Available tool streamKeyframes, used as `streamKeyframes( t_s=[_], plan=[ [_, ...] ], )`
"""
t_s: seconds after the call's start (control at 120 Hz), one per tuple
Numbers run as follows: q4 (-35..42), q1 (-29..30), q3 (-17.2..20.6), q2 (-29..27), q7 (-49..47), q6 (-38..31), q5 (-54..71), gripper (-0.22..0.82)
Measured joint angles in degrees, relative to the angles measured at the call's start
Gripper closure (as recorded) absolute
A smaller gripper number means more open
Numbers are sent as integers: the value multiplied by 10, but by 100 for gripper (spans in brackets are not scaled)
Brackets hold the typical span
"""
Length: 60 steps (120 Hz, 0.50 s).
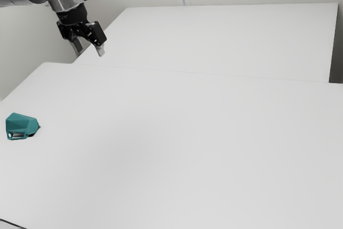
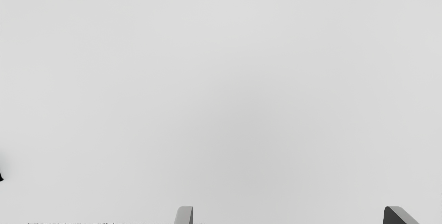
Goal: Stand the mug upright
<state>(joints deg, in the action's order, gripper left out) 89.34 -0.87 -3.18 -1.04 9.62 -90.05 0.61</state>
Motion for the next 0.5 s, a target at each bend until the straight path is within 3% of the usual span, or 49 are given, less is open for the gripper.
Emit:
streamKeyframes(
  t_s=[0.358,0.5],
  plan=[
    [16,20,2,-14,-57,-2,2,0],
    [85,21,1,-100,-56,-2,2,0]
  ],
)
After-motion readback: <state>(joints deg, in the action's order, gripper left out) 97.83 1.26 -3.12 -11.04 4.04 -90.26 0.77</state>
